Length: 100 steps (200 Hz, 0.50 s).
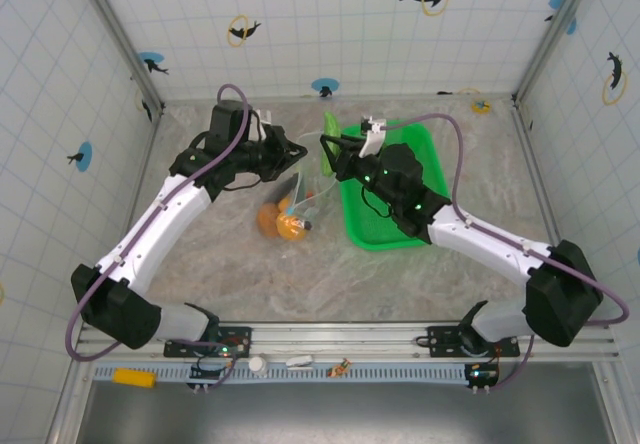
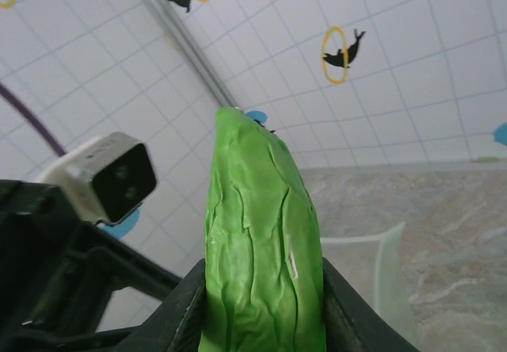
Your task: Place the food in the zip-top bag and seal the zipper
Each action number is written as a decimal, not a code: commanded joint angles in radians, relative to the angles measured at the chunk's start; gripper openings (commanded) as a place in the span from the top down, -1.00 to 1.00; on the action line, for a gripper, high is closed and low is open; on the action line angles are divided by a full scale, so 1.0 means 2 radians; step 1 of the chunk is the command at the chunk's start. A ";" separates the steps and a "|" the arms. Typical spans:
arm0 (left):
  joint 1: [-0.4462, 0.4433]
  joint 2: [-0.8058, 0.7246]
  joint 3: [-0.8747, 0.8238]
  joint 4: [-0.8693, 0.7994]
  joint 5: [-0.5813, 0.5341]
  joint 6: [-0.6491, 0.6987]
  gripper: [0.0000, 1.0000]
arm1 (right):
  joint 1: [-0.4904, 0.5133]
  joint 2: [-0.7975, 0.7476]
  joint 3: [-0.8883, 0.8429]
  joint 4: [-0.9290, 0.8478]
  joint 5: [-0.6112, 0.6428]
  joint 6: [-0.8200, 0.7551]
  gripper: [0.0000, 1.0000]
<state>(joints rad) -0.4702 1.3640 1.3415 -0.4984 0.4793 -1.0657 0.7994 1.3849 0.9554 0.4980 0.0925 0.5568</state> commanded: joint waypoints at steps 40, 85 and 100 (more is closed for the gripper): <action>0.002 -0.005 0.010 0.019 0.008 -0.013 1.00 | 0.010 0.033 -0.025 0.101 0.072 0.065 0.34; 0.002 0.004 0.011 0.035 0.012 -0.019 1.00 | 0.026 0.044 -0.038 0.104 0.102 0.089 0.23; 0.002 0.007 0.012 0.040 0.015 -0.021 1.00 | 0.031 0.048 -0.033 0.098 0.096 0.087 0.09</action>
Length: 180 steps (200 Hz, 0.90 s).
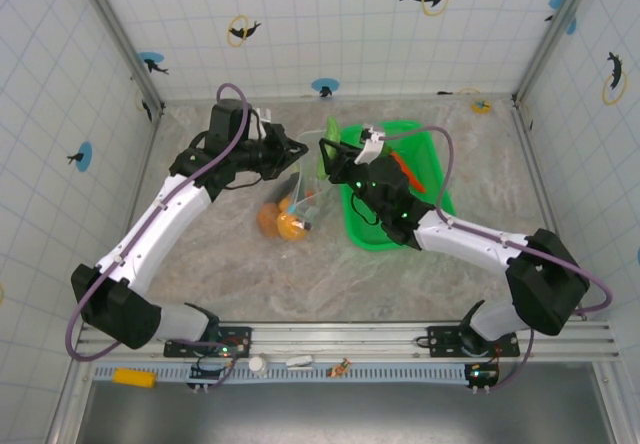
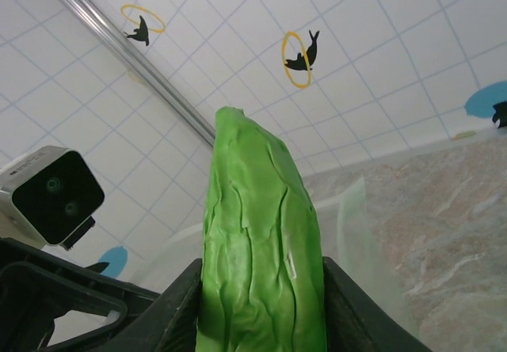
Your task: Place the food in the zip-top bag and seal the zipper
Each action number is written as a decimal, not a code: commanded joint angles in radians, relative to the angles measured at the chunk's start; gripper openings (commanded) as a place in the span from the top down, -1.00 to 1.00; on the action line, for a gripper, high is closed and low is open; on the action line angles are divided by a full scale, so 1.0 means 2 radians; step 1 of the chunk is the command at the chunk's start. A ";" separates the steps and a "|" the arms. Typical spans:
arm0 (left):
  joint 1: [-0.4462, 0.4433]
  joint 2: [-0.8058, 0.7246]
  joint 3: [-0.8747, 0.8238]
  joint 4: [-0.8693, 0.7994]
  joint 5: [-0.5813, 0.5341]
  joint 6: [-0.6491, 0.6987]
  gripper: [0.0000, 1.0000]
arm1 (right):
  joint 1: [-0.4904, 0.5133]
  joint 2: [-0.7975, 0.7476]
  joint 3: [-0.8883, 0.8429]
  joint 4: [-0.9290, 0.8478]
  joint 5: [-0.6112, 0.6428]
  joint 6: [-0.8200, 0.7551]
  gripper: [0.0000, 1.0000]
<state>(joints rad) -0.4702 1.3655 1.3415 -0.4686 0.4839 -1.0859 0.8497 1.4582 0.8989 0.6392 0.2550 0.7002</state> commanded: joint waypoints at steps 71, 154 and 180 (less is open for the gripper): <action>0.003 0.007 0.011 0.026 0.015 -0.007 1.00 | -0.008 -0.008 -0.002 -0.010 -0.003 0.006 -0.24; 0.003 -0.004 0.029 -0.029 -0.005 0.027 1.00 | -0.150 -0.013 0.132 -0.354 -0.088 -0.041 -0.05; 0.003 -0.009 0.022 -0.037 -0.006 0.038 1.00 | -0.196 0.036 0.148 -0.440 -0.120 -0.069 -0.16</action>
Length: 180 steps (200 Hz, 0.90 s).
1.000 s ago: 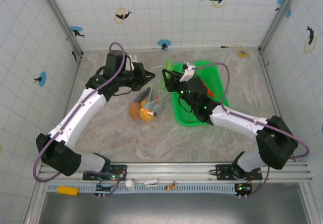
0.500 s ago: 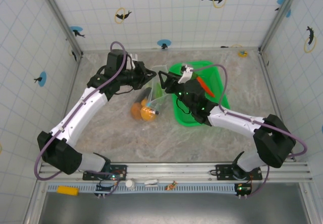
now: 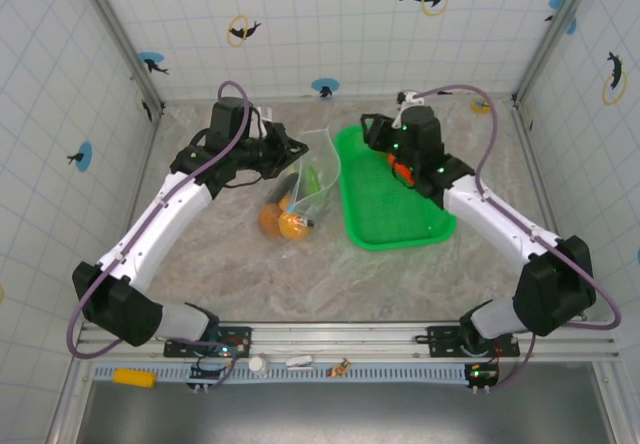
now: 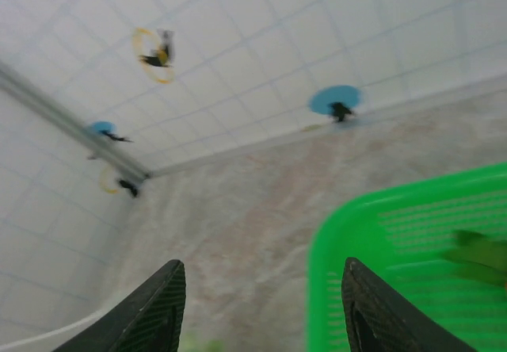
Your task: Place the food in the zip-top bag and seal the zipper
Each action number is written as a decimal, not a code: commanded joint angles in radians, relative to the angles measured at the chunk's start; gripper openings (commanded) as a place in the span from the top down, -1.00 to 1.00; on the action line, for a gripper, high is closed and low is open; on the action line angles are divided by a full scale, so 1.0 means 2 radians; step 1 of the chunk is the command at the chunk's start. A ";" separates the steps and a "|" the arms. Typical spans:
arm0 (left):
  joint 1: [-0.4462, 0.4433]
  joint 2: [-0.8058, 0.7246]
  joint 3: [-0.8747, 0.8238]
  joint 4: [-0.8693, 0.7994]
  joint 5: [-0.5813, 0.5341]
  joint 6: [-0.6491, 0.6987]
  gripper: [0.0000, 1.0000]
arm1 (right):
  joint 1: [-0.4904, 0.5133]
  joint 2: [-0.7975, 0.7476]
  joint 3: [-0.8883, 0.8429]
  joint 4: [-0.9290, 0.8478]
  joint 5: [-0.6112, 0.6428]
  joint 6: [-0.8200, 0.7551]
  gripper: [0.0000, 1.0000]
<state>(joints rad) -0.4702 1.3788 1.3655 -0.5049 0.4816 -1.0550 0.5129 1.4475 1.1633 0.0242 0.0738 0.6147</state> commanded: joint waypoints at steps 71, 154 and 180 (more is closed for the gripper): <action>0.004 -0.005 0.016 -0.039 0.011 0.046 1.00 | -0.034 0.204 0.111 -0.236 0.147 -0.150 -0.56; 0.018 0.012 0.029 -0.078 0.030 0.073 1.00 | -0.044 0.358 0.258 -0.292 0.136 -0.196 -0.57; 0.036 0.015 0.035 -0.087 0.033 0.078 1.00 | -0.049 0.374 0.265 -0.291 0.155 -0.207 -0.48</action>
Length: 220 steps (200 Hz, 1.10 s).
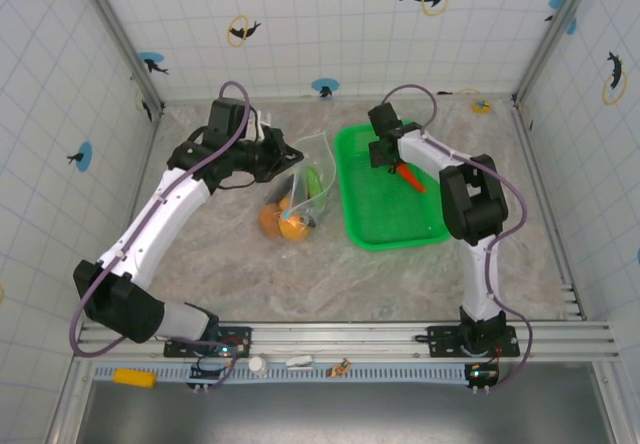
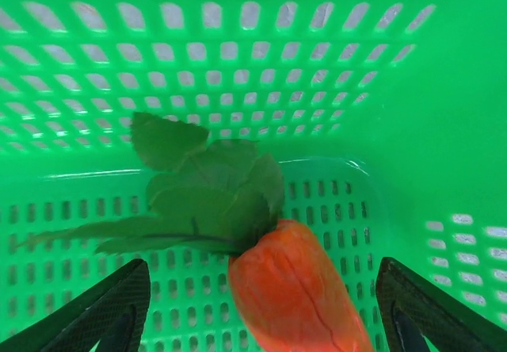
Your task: Place the food in the zip-top bag and seal the zipper
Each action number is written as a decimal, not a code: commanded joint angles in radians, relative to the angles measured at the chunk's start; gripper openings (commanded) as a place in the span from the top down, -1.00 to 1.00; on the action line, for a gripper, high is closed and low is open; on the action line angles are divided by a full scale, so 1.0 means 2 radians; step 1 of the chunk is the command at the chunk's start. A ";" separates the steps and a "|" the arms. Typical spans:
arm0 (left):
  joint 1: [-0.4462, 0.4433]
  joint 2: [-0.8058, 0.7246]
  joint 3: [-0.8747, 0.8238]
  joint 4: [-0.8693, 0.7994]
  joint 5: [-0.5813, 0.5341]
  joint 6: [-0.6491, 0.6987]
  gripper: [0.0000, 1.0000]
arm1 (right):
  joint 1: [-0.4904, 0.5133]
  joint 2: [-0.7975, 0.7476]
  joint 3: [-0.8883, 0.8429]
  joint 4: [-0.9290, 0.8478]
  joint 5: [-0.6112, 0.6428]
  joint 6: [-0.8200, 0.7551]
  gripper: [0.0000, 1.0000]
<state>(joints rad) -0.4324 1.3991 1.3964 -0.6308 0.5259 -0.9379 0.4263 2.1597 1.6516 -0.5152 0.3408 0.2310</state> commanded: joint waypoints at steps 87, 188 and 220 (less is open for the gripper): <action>0.024 0.004 0.019 -0.026 0.009 0.016 1.00 | -0.009 0.014 0.022 -0.028 0.015 -0.012 0.37; 0.024 -0.018 -0.011 0.028 0.008 -0.029 1.00 | 0.072 -0.269 -0.140 0.111 -0.028 0.075 0.34; 0.024 -0.033 -0.030 0.048 0.004 -0.050 1.00 | 0.091 -0.405 -0.269 0.326 -0.095 0.071 0.36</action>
<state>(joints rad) -0.3916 1.3716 1.3613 -0.5915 0.5350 -0.9878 0.6071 1.4956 1.2835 -0.2420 0.2539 0.3550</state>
